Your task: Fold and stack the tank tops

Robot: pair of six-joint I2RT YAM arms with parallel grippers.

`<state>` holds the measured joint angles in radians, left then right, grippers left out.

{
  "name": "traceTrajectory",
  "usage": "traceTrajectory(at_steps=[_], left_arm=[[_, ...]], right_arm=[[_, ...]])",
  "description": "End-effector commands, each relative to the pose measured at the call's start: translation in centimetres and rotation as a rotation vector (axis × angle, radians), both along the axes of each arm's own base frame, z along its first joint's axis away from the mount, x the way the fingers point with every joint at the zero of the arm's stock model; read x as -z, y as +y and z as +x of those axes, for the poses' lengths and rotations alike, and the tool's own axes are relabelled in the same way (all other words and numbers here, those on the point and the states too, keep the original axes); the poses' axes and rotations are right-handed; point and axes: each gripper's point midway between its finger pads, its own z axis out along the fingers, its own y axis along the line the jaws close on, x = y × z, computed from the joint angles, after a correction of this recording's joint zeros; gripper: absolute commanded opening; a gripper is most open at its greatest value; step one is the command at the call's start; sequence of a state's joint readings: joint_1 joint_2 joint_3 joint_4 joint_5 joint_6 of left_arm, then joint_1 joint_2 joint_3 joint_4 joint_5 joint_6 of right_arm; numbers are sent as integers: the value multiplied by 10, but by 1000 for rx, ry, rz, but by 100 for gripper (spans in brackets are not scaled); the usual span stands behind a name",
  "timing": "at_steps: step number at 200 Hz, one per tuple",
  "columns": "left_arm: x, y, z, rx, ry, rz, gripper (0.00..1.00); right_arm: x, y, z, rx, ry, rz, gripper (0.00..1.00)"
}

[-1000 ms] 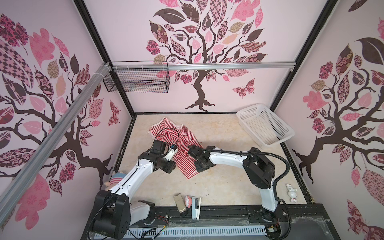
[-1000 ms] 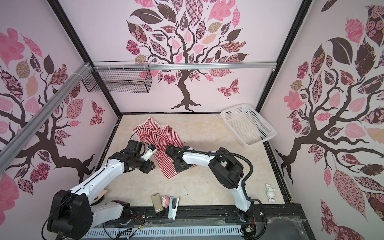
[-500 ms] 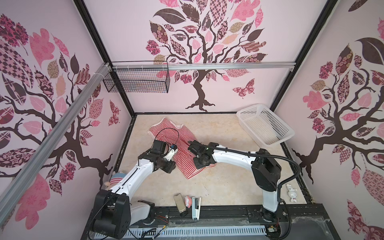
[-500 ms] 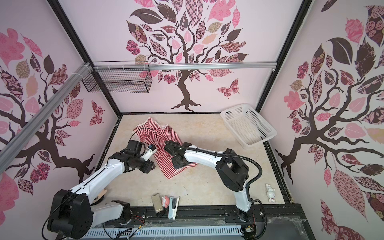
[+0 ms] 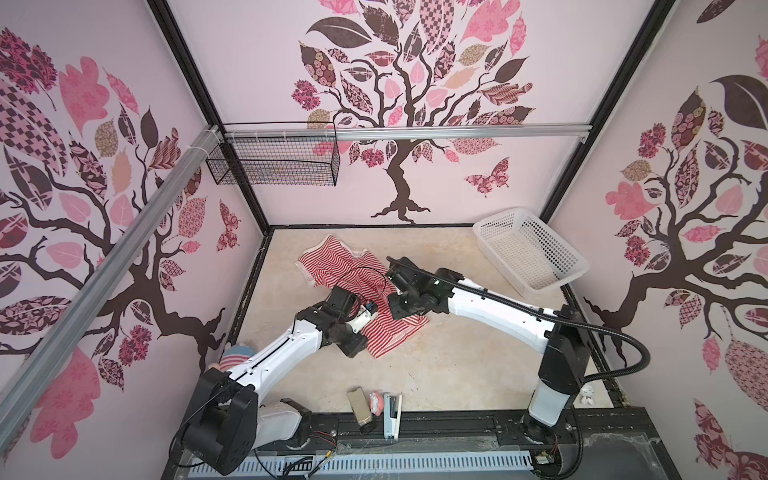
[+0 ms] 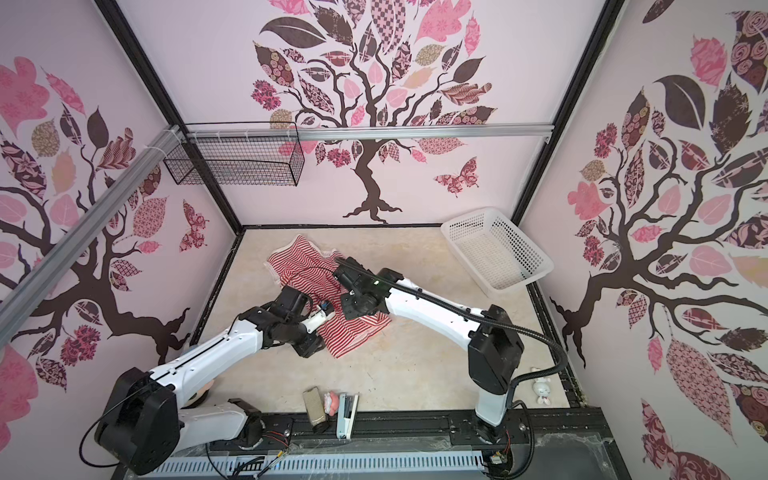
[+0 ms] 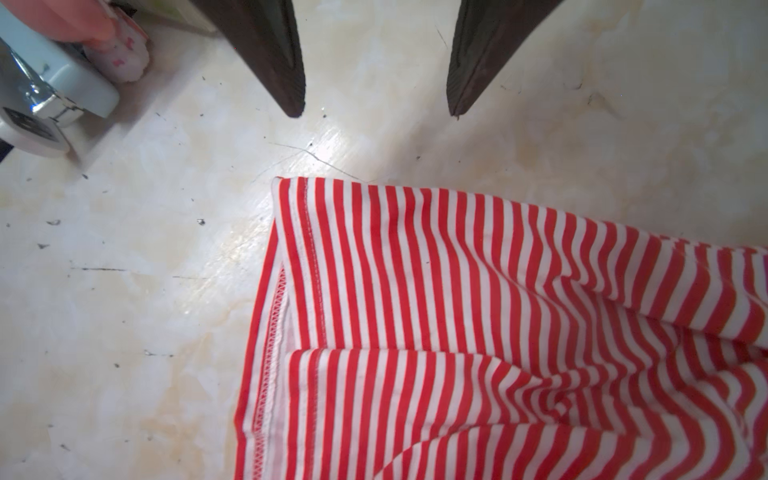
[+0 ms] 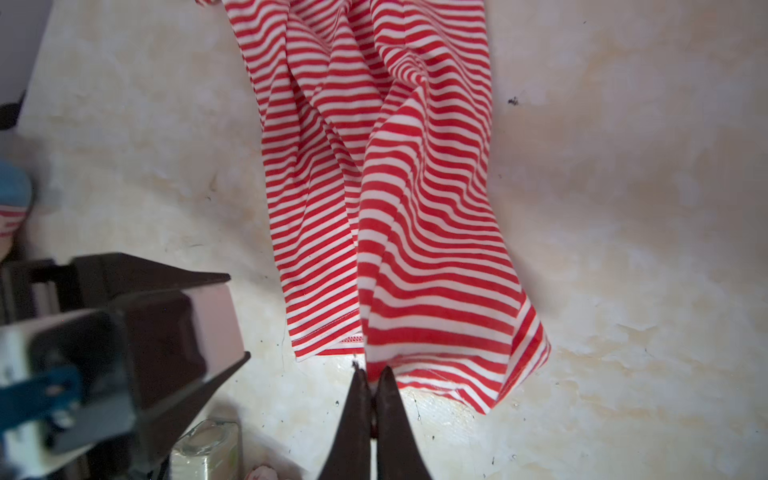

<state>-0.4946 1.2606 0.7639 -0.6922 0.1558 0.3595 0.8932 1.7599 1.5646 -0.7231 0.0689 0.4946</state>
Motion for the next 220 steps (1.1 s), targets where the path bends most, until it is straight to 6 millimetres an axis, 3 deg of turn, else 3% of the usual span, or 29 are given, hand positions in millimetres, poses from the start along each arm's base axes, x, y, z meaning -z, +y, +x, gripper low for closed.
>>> traceTrajectory(at_steps=[1,41,93,151,186,220], left_arm=[[-2,-9,0,52,-67,11,58],[16,-21,-11,120,-36,64,54],[36,-37,-24,256,-142,204,50],[35,-40,-23,289,-208,217,45],[48,-39,-24,322,-183,294,36],[50,-48,-38,384,-185,296,33]], right_arm=[[-11,-13,8,62,45,85,0],[-9,-35,26,137,80,163,0],[-1,-59,43,197,142,237,0],[3,-61,44,191,157,238,0],[3,-64,47,200,156,238,0],[4,-66,49,206,164,247,0]])
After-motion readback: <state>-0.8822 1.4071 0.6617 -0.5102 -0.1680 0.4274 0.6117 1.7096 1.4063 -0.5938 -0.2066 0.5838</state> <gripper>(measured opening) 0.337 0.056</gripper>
